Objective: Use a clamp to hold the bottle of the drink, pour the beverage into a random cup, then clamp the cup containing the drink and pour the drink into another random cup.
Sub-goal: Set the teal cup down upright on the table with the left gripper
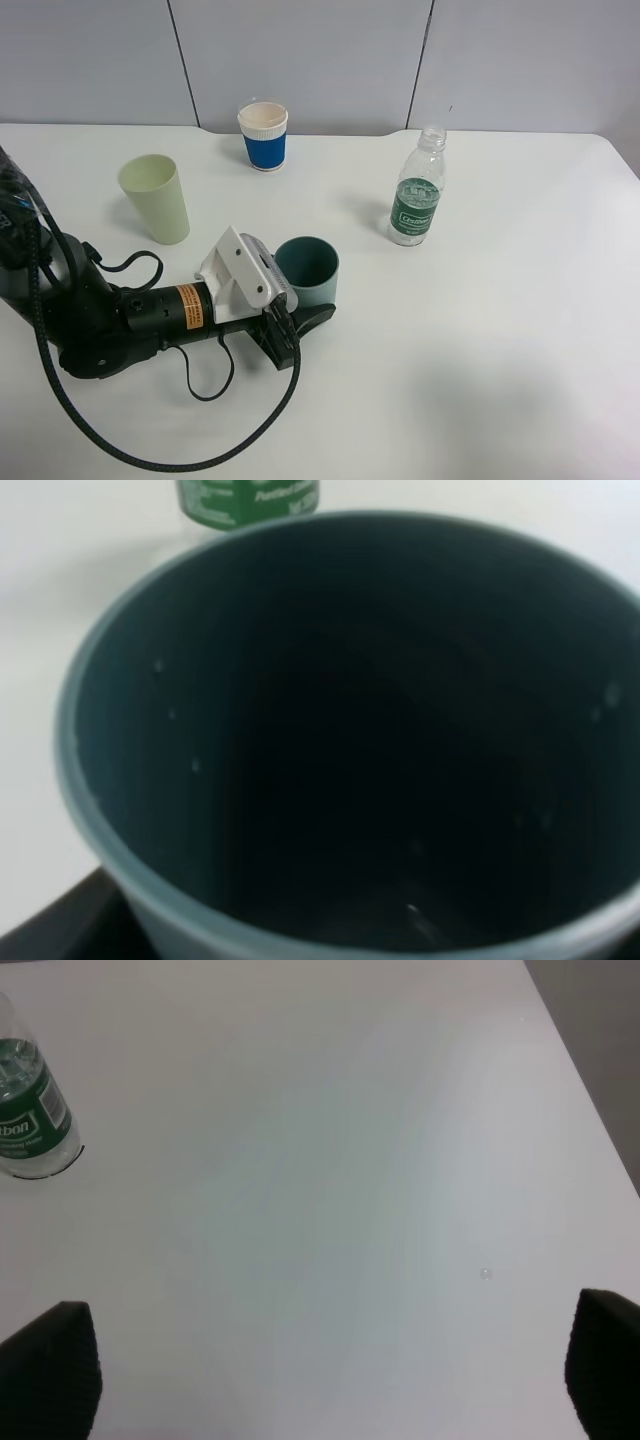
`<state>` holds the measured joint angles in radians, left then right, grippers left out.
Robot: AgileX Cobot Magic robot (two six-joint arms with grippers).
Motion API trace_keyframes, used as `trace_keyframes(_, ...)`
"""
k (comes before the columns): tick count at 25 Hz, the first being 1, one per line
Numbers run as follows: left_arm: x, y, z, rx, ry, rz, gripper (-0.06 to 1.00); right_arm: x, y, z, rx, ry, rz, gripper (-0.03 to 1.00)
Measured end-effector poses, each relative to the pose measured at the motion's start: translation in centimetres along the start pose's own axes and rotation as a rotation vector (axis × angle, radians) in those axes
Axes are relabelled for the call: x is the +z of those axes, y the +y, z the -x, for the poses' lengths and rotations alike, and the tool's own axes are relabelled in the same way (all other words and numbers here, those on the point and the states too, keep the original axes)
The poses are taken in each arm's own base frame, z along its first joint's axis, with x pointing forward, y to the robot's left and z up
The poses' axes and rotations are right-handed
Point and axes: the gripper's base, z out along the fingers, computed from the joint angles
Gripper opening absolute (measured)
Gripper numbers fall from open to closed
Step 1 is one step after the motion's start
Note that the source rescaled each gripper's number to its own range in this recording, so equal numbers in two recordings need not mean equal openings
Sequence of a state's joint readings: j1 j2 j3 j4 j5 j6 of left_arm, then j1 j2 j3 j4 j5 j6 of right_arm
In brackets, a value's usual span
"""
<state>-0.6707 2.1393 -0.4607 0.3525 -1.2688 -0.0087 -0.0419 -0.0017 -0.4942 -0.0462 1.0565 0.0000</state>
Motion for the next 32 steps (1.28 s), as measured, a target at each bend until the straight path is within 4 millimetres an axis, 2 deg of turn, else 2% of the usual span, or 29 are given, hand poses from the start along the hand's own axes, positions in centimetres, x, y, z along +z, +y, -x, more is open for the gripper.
trace_keyframes(10, 0.0, 0.1, 0.0, -0.003, 0.000, 0.009, 0.01, 0.0, 0.0, 0.0, 0.000, 0.000, 0.000, 0.98)
trace_keyframes(11, 0.0, 0.1, 0.0, -0.003, 0.000, 0.010, 0.04, 0.0, 0.0, 0.0, 0.000, 0.000, 0.000, 0.98)
trace_keyframes(15, -0.1, 0.2, -0.5, -0.010, 0.050, 0.024, 0.39, 0.0, 0.0, 0.0, 0.000, 0.000, 0.000, 0.98)
trace_keyframes(18, -0.1, 0.2, -0.4, -0.009, 0.047, 0.025, 0.45, 0.0, 0.0, 0.0, 0.000, 0.000, 0.000, 0.98)
trace_keyframes(24, -1.1, 0.0, 0.7, -0.001, 0.021, 0.031, 0.46, 0.0, 0.0, 0.0, 0.000, 0.000, 0.000, 0.98)
trace_keyframes(32, -5.5, -0.8, 1.8, -0.024, 0.024, 0.094, 0.47, 0.0, 0.0, 0.0, 0.000, 0.000, 0.000, 0.98)
